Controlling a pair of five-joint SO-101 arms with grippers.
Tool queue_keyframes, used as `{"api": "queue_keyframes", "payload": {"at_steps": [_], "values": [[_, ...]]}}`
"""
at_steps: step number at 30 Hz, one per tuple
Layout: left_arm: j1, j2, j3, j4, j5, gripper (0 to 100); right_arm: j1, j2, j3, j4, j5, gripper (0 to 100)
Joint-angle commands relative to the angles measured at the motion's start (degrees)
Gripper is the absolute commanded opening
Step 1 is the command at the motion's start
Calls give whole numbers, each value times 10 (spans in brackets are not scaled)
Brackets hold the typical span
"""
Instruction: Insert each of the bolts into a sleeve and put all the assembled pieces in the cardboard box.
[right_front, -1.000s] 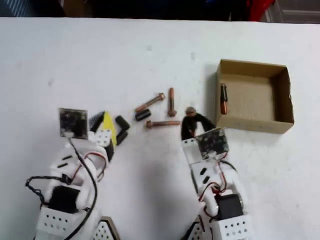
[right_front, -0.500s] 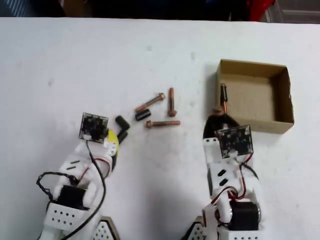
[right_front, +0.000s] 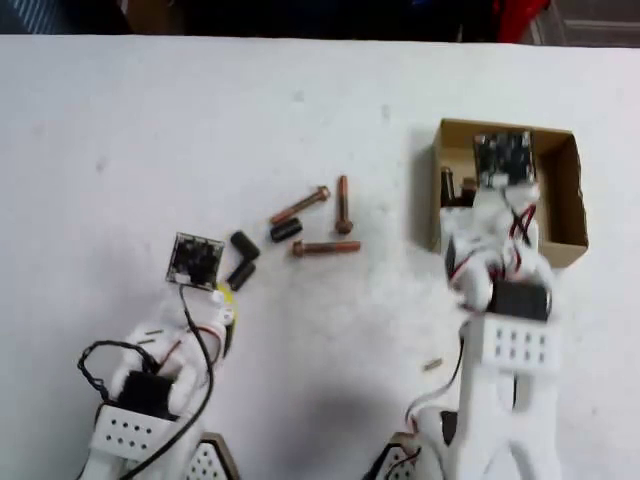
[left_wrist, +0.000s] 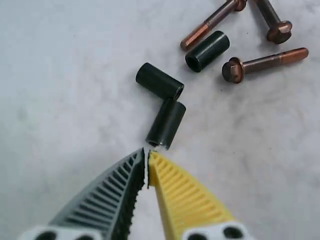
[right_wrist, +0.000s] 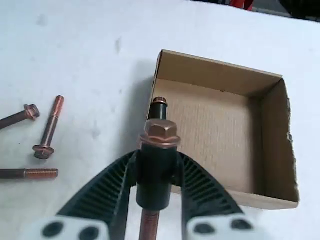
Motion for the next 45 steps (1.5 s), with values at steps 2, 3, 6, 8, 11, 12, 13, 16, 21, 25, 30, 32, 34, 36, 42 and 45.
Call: {"api": "queue_keyframes", "payload": {"at_steps": [2,3,6,8,11,12,13,16,21,25,30,32,34,36,42,45], "values": [[-19,-5,-5,15,-6,53,22,143,-127,-22,7,17],[-29,-5,-4,15,-6,53,22,175,-149,-20,7,17],[-64,-5,-2,16,-30,53,22,274,-215,-17,7,18],[-80,-5,4,26,-48,53,23,335,-258,-17,7,18],[-86,-5,9,40,-55,53,32,422,-321,-16,7,18],[-86,-5,10,44,-55,53,34,450,-343,-13,7,18],[-85,-5,10,47,-55,53,38,478,-366,-3,7,18],[-85,-5,11,48,-55,53,44,557,-442,32,7,18],[-85,-5,17,51,-55,53,51,679,-578,84,7,18],[-84,-5,17,51,-55,53,49,756,-685,136,7,17],[-83,-5,17,51,-55,53,47,839,-792,181,7,18],[-82,-5,17,51,-55,53,46,870,-826,191,7,19],[-82,-5,17,51,-55,53,44,898,-860,204,8,36],[-82,-5,17,51,-55,53,37,919,-888,222,8,87],[-82,-5,17,51,-55,53,28,952,-960,269,30,152],[-82,-5,17,51,-56,53,28,953,-990,290,30,152]]}}
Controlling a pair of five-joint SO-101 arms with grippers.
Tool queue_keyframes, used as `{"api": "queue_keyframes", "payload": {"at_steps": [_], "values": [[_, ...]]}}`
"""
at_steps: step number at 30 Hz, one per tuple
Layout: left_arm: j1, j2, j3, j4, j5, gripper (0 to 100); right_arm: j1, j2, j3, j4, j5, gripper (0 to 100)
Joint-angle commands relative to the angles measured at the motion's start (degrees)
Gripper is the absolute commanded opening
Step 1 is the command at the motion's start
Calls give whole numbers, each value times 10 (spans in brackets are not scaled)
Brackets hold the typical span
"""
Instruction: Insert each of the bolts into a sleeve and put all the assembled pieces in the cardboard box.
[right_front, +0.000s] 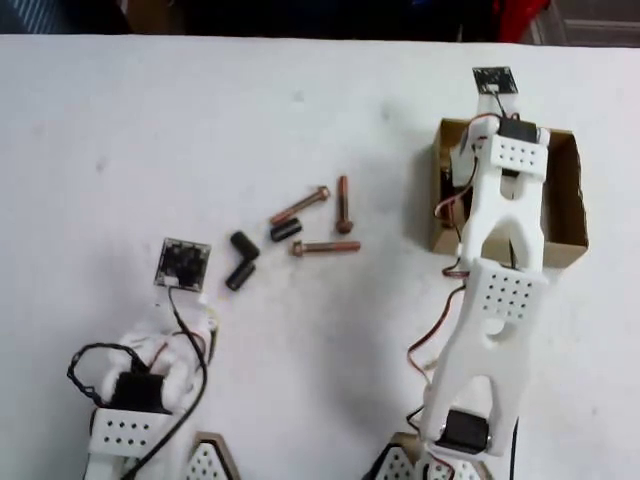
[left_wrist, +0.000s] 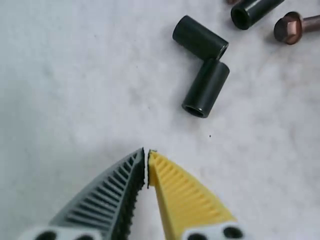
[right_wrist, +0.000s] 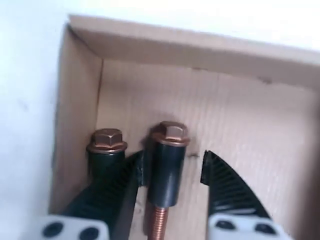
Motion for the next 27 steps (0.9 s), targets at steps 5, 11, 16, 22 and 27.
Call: {"api": "queue_keyframes", "payload": {"at_steps": [5,11,16,22,27], "values": [[-3,-5,-4,7,-7,53,-10,-11,-122,72,4,152],[-3,-5,-4,8,-7,53,-19,-11,-232,161,4,152],[-2,-5,-4,15,-7,53,-43,-7,-331,240,4,152],[-2,-5,-4,15,-7,53,-57,-12,-358,245,4,60],[11,-5,-4,16,-7,51,-65,-12,-354,247,4,46]]}}
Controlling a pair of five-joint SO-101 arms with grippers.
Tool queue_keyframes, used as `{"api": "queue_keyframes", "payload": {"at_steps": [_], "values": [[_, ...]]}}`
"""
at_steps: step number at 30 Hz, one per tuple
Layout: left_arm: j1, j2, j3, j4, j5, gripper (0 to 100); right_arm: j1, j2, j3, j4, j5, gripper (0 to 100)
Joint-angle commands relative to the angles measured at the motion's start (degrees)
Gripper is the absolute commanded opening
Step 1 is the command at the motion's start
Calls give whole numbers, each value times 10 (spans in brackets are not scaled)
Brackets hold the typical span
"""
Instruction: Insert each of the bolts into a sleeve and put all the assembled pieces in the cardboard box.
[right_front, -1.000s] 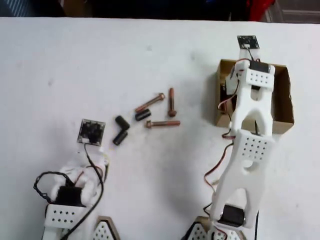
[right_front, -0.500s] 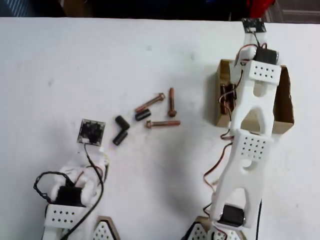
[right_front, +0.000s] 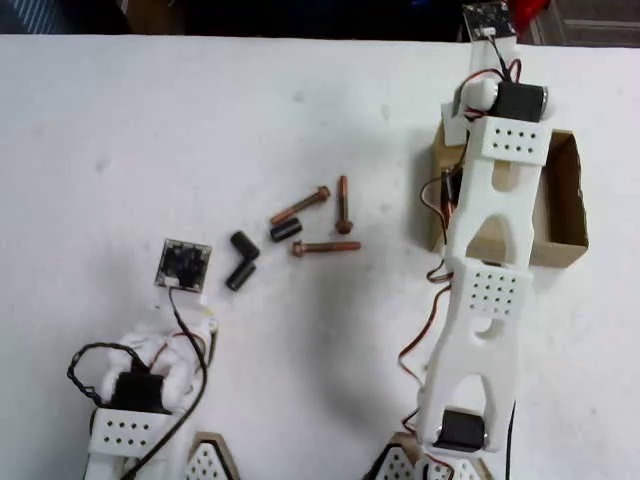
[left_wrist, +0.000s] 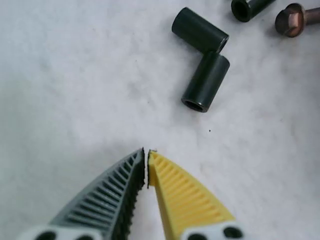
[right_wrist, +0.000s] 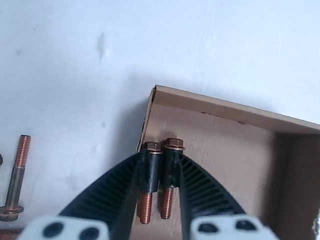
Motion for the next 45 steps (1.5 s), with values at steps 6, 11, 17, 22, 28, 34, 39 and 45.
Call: {"api": "queue_keyframes", "payload": {"at_steps": [6,11,17,22,28,34,39,45], "values": [[9,-5,-8,17,-7,53,-34,-30,-20,18,2,41],[6,-5,-8,16,-7,53,-52,-87,5,19,2,41],[6,-5,-8,16,-7,53,-86,-232,181,17,2,41],[5,-5,-10,26,-7,53,-134,-339,309,15,2,41],[-36,-5,-24,36,-7,53,-193,-398,411,15,2,44],[-68,-5,-24,37,-7,53,-261,-437,492,15,6,44],[-94,-5,-24,37,-7,53,-322,-465,559,14,6,45],[-121,-5,-24,37,-6,53,-361,-466,622,-27,3,42]]}}
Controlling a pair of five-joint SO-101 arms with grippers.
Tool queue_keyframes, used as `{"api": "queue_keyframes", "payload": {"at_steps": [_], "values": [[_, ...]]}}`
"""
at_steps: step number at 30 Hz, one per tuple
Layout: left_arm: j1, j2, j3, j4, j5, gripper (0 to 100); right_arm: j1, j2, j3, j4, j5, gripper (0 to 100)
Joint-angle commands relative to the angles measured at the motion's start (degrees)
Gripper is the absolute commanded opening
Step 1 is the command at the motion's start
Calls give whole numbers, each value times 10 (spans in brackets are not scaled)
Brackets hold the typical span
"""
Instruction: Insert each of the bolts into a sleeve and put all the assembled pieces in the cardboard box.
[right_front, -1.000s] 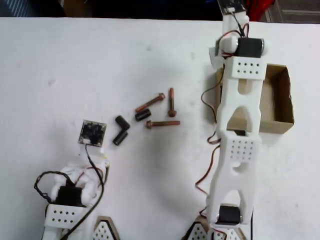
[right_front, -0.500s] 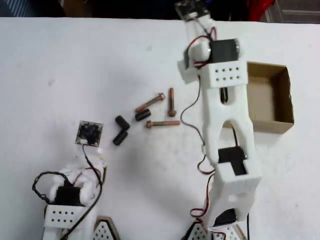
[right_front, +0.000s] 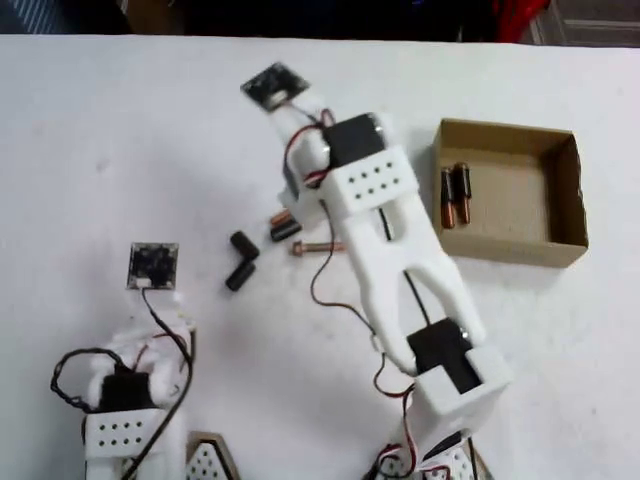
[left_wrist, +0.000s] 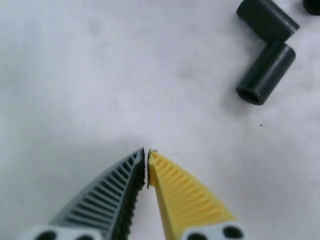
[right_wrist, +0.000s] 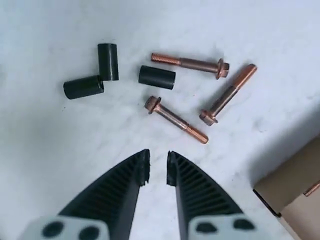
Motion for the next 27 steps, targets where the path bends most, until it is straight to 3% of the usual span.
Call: {"api": "queue_keyframes", "payload": {"at_steps": [1,15,20,27], "values": [[-22,-5,-23,4,-5,53,-19,-30,30,-36,2,42],[-135,-5,-19,4,-5,53,-96,-30,183,-208,0,42],[-144,-5,-21,29,-5,53,-106,-30,235,-291,-52,45],[-173,-5,-23,38,-6,53,-106,-30,287,-391,0,67]]}}
